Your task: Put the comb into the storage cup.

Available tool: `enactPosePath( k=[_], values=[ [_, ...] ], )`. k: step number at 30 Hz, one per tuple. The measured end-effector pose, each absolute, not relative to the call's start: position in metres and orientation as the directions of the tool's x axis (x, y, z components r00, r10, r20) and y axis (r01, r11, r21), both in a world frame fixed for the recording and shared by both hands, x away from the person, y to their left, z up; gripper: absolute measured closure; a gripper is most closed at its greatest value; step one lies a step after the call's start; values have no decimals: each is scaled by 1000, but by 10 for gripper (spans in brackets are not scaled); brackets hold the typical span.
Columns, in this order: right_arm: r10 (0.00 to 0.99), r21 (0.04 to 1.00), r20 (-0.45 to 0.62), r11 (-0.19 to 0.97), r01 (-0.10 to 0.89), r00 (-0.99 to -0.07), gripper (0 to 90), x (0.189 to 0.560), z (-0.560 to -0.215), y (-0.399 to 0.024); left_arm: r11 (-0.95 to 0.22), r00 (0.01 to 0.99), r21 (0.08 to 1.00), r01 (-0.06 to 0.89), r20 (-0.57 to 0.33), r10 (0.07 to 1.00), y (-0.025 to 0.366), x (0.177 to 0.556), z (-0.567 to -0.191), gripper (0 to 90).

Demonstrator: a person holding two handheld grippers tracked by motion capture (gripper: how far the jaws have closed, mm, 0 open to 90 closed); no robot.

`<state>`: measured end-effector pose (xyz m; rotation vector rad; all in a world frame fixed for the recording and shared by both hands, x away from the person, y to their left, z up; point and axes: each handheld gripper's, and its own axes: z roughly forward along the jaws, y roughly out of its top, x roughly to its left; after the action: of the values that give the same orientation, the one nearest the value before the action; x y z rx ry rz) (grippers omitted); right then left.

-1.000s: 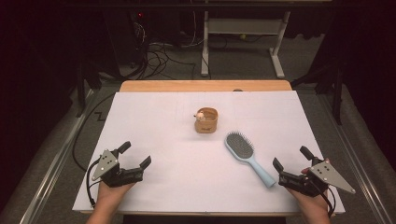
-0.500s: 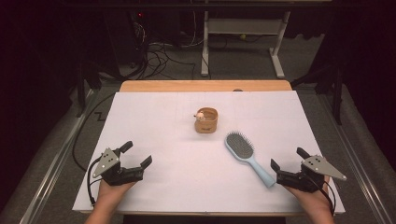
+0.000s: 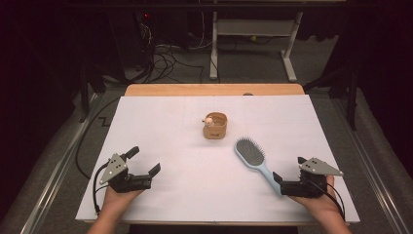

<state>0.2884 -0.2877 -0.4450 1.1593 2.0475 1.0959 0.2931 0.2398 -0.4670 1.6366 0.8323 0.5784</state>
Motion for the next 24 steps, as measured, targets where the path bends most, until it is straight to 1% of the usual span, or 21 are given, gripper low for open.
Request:
enactPosePath(
  k=[3,6,11,24],
  values=[
    [861,816,-76,343,465,-502,3,291,-447,-281,-100,633,971,216,-61,772,239,294,-467,6],
    [859,792,-78,361,491,-506,3,292,-447,-279,-88,638,971,224,-78,766,239,294,-467,5],
    [856,759,-80,384,525,-510,3,292,-447,-280,-88,637,971,222,-76,767,240,292,-466,4],
    [832,688,-105,456,564,-545,3,293,-442,-283,-114,648,973,202,-45,760,235,289,-466,2]
  ],
)
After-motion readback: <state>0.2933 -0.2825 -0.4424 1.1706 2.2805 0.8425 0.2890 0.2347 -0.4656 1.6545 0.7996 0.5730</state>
